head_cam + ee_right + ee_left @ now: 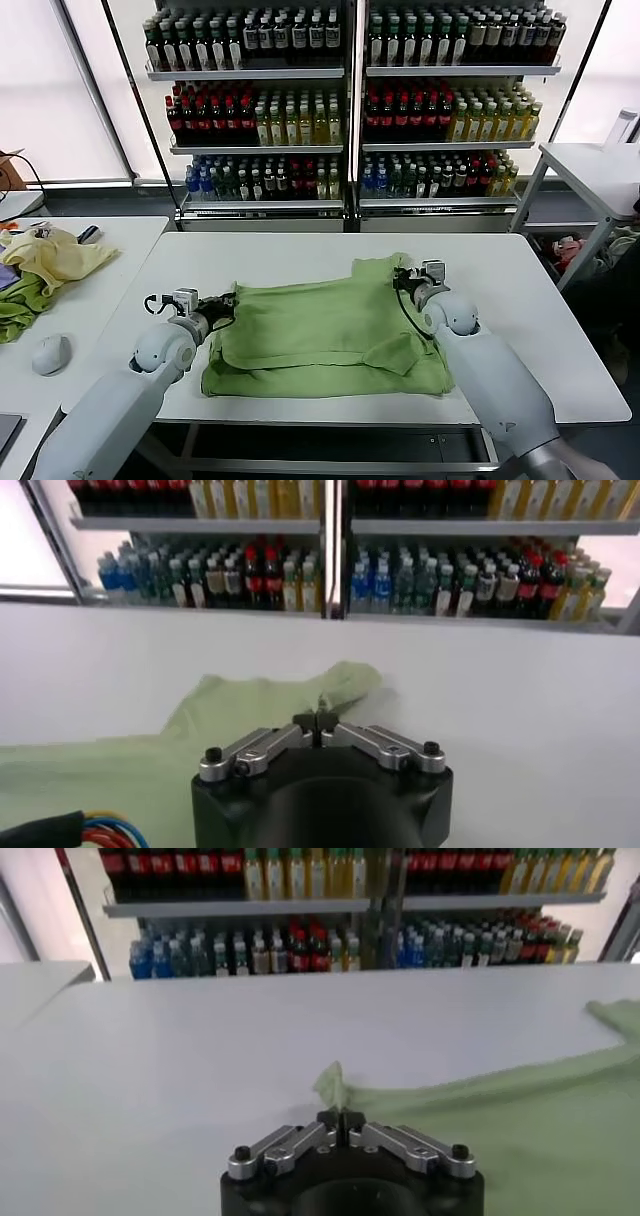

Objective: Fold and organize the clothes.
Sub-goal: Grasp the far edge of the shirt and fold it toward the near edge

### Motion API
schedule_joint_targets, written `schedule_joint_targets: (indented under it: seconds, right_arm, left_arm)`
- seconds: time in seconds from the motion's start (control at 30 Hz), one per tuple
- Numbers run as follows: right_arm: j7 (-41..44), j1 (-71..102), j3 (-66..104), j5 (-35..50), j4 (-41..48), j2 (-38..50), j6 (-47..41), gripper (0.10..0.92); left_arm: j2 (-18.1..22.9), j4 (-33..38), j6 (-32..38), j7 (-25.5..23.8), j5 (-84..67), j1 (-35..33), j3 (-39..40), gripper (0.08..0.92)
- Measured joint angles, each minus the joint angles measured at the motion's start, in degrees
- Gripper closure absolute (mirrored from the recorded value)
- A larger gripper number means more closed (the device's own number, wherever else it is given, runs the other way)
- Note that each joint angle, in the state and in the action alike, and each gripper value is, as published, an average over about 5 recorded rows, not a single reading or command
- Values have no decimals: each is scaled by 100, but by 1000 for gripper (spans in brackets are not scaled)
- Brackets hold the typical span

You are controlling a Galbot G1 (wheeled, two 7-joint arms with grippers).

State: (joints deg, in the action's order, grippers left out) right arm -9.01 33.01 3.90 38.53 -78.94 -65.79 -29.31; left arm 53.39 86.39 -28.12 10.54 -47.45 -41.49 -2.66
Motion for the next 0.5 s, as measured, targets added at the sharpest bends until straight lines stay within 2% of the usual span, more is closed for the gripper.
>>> schedule_joint_targets:
  seconds: [0.5]
  right_arm:
    - [-160, 1304, 784, 53, -1864, 492, -137, 910]
  left_arm:
    - [-478, 1359, 10, 65, -231, -883, -554, 898]
